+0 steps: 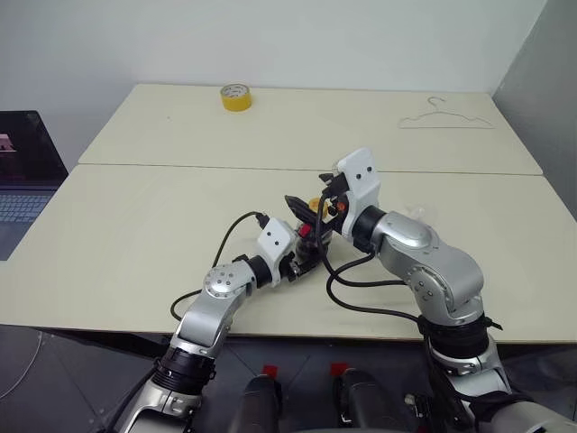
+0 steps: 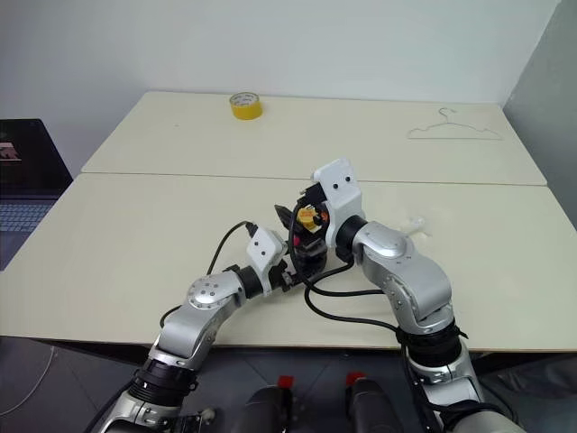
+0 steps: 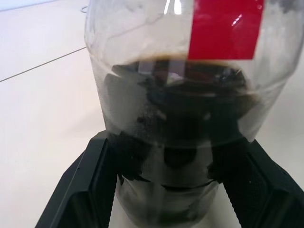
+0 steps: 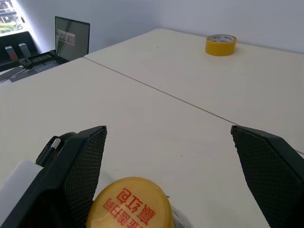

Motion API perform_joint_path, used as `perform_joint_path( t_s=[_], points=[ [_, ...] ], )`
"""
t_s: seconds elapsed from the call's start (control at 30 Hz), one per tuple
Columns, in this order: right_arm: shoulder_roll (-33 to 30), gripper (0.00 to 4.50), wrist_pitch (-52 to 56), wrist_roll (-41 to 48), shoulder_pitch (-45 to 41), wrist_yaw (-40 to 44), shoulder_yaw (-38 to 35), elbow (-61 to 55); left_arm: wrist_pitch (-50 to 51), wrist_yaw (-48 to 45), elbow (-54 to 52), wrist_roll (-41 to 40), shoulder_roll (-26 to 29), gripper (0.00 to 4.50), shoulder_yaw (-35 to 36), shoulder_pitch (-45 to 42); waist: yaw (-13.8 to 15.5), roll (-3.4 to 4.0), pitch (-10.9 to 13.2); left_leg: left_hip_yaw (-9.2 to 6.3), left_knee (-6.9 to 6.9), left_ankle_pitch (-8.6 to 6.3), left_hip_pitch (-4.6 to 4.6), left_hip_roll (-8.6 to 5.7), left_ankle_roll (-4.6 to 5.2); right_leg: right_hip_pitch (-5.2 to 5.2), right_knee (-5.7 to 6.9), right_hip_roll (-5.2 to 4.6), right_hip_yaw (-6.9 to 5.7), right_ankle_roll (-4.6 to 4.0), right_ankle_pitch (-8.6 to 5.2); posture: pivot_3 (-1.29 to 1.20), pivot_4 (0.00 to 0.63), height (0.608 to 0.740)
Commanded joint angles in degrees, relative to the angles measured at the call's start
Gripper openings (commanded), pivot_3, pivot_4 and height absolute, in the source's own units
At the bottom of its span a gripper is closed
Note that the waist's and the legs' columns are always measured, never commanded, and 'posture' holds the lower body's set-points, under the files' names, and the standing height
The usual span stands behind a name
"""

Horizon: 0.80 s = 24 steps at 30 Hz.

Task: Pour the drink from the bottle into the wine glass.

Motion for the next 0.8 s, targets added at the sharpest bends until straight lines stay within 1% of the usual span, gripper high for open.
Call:
perform_joint_path(
  t_s=[0.03,0.17,0.3,0.5,0.67,0.8],
  points=[
    [-0.08,4.47,-1.62,0.23,-0.16,0.29,-1.97,-1.05,1.31,-0.13,1.26,1.21,-0.10,3.05,-1.30,0.87,0.00,0.00,0.00,0.00,0.00,0.00,0.00,0.00,0.00,0.00,0.00,0.00,0.00,0.00,0.00,0.00,0.150,0.740],
    [-0.44,4.47,-0.53,1.76,0.43,0.86,-3.82,-2.16,1.02,-0.27,1.73,1.25,-0.28,3.05,-1.36,0.53,0.00,0.00,0.00,0.00,0.00,0.00,0.00,0.00,0.00,0.00,0.00,0.00,0.00,0.00,0.00,0.00,0.150,0.740],
    [0.07,4.47,2.62,6.18,2.05,1.89,-7.10,-4.59,0.44,-0.54,2.68,1.35,-0.45,3.05,-1.36,0.19,0.04,0.00,0.00,-0.01,-0.01,0.00,-0.02,0.00,0.00,0.00,-0.02,0.00,0.00,0.00,0.00,0.00,0.150,0.740],
    [-1.74,4.47,6.78,12.21,4.89,3.57,-10.59,-8.40,-0.40,-0.93,3.78,1.48,-0.59,3.05,-1.43,-0.25,0.08,0.00,0.00,-0.01,-0.01,0.00,-0.02,0.00,0.00,0.01,-0.04,-0.01,0.00,0.02,0.01,0.00,0.150,0.740],
    [-7.14,4.47,8.28,18.71,8.31,8.03,-16.70,-10.35,-0.81,-1.21,4.12,1.51,-0.45,3.05,-1.25,-0.14,0.14,-0.02,-0.01,-0.03,-0.01,0.01,-0.03,-0.02,0.02,0.04,-0.08,0.00,-0.02,0.02,0.00,0.00,0.150,0.740],
    [-10.40,4.47,6.45,20.92,8.25,10.81,-17.51,-9.68,-0.83,-1.34,4.20,1.59,-0.44,3.05,-1.24,-0.10,0.06,-0.02,-0.01,0.02,-0.02,0.01,-0.03,-0.04,0.02,0.04,-0.12,0.00,-0.01,0.04,0.01,0.00,0.150,0.740]
  ],
)
